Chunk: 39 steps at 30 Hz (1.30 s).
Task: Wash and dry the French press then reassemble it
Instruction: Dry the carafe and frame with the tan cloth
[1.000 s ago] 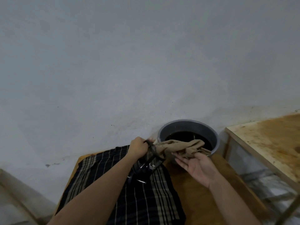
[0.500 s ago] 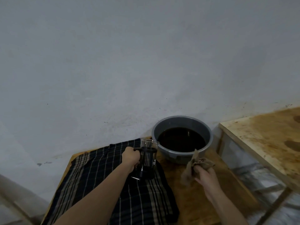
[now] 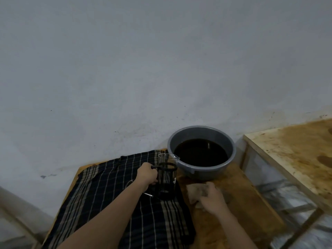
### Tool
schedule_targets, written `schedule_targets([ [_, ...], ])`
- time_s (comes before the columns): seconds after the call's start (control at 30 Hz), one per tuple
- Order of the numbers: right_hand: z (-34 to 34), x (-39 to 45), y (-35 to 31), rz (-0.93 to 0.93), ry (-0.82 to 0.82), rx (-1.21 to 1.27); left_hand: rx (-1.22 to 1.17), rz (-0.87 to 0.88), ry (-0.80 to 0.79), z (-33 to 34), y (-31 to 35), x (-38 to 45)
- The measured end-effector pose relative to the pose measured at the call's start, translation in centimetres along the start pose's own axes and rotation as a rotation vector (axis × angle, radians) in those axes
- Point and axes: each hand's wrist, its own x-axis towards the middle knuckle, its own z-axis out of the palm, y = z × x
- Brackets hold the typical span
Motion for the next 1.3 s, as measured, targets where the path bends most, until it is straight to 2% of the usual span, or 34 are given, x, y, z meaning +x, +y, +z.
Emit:
schedule_targets([
  [0.03, -0.2, -0.3, -1.2, -0.050, -0.020, 0.058, -0.015, 0.007, -0.001, -0.1, 0.0, 0.1],
  [0.13, -0.1, -0.8, -5.3, -0.190, -0.236, 0.339, -0.051, 0.043, -0.018, -0.7, 0.5, 0.2],
  [0.2, 0.4, -0.5, -7.5, -0.284, -0.314, 0.347, -0.046, 0.094, -0.038, -1.2, 1.0, -0.1],
  [0.37, 3.7, 1.9, -10.8, -0.415, -0.313, 0.253, 0.054, 0.178, -0.032, -4.2, 0.9, 0.5],
  [0.5, 6.3, 4.9, -14.1, -0.416, -0.268, 0.199, 0.314, 0.271, 0.039, -7.5, -0.5, 3.5],
  [0.63, 8.8, 9.2, -17.3, -0.464, -0.233, 0.083, 0.306, 0.251, 0.079, -9.2, -2.0, 8.2],
  [0.93, 13.8, 20.3, -20.4, -0.332, -0.231, 0.045, 0.350, 0.167, -0.019, -10.6, -3.3, 20.6],
  [1.3, 16.3, 25.4, -18.6, -0.188, -0.234, 0.059, 0.296, 0.137, -0.080, -8.3, -5.5, 25.3],
])
